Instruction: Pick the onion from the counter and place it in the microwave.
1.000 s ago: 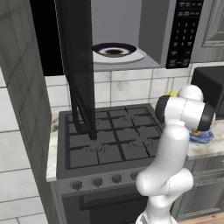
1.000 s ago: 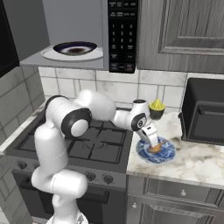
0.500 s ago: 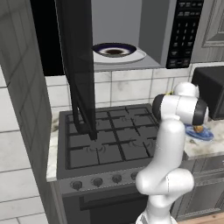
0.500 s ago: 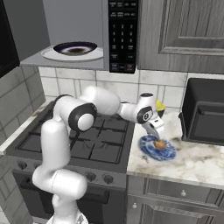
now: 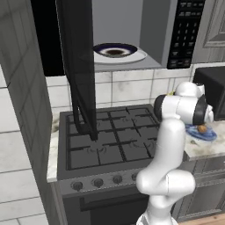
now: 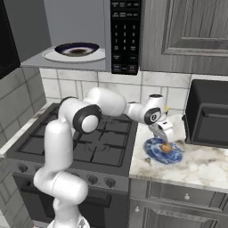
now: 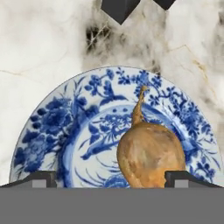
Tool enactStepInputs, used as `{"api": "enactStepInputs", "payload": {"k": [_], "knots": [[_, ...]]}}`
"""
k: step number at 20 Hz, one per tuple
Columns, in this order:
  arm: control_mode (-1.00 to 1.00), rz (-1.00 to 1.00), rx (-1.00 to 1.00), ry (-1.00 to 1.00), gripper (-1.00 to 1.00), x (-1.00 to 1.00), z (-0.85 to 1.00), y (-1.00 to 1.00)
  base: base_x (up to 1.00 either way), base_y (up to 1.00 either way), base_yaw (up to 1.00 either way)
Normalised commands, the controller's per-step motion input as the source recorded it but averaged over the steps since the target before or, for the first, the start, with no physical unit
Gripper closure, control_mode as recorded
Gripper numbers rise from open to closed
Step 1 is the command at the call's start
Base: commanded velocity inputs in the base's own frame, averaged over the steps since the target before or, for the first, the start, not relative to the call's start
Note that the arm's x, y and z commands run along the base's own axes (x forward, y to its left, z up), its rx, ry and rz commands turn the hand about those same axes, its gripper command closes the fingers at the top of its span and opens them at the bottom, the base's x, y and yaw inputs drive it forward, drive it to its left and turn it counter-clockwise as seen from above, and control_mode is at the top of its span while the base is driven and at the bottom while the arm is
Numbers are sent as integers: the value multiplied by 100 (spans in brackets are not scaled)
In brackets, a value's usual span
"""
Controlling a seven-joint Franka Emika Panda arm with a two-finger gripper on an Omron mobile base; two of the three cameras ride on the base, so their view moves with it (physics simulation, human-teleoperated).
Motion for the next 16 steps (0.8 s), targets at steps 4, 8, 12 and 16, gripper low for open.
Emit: {"api": "enactStepInputs", "payload": {"k": [4,8,12,16], "knots": [[-100,0,0,0,-100,-53,-2,0,0,0,0],[-100,0,0,0,-100,-39,0,0,0,0,0],[-100,0,0,0,-100,-7,-1,0,0,0,0],[-100,0,0,0,-100,0,-9,0,0,0,0]]}}
